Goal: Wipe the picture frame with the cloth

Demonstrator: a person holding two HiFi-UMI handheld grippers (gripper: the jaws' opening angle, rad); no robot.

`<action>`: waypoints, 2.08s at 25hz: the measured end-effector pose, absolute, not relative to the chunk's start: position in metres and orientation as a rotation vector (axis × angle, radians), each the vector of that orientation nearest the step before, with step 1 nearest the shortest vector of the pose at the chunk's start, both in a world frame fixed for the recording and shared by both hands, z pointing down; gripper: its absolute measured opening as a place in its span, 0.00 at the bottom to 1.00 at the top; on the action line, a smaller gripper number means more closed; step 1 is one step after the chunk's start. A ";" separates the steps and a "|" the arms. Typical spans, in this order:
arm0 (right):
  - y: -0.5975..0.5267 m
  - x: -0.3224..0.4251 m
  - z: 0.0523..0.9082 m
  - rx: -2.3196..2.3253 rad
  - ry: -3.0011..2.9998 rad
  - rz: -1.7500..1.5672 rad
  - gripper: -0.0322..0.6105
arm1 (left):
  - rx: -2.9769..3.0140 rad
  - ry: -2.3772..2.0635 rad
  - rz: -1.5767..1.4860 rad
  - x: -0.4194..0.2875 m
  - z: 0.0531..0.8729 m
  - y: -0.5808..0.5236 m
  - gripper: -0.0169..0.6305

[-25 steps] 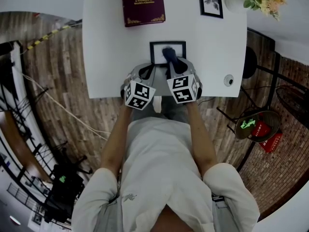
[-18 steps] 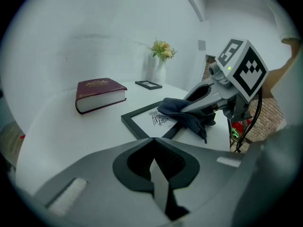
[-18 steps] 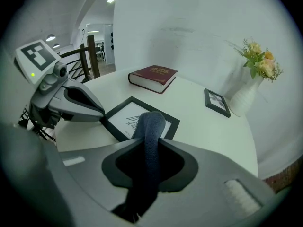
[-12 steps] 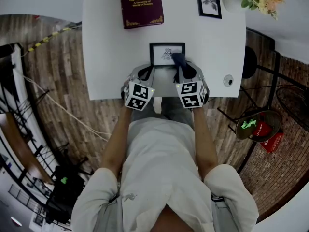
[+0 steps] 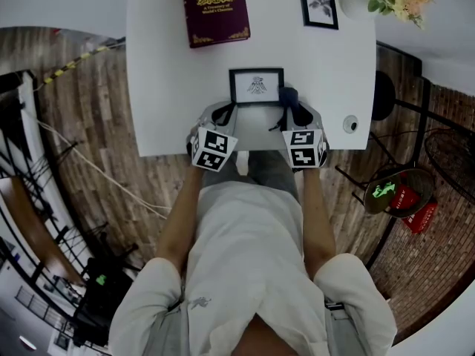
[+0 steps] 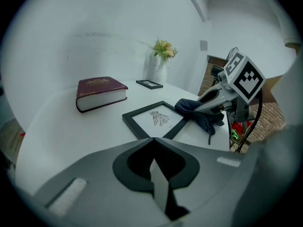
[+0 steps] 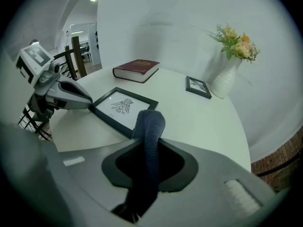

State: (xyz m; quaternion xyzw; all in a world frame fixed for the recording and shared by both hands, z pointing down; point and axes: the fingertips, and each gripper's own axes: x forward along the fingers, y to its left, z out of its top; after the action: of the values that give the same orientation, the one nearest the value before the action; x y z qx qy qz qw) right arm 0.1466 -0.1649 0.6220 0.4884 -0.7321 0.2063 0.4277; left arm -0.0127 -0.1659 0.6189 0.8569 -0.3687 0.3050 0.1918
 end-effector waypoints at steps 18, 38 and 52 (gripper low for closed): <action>-0.175 0.139 0.518 1.462 -2.072 0.348 0.16 | 2.480 -1.195 0.640 -0.037 0.539 -0.193 0.06; -0.171 0.087 0.420 1.531 -2.259 0.129 0.16 | 2.687 -1.219 0.376 -0.036 0.428 -0.187 0.06; -0.172 0.086 0.417 1.527 -2.255 0.115 0.16 | 2.697 -1.221 0.358 -0.036 0.424 -0.185 0.06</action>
State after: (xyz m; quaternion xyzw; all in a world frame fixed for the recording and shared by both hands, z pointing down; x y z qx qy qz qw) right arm 0.0856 -0.1718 0.4167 0.5481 -0.8095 0.0414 0.2062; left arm -0.0355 -0.1850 0.4244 0.9016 -0.4080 0.1196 0.0796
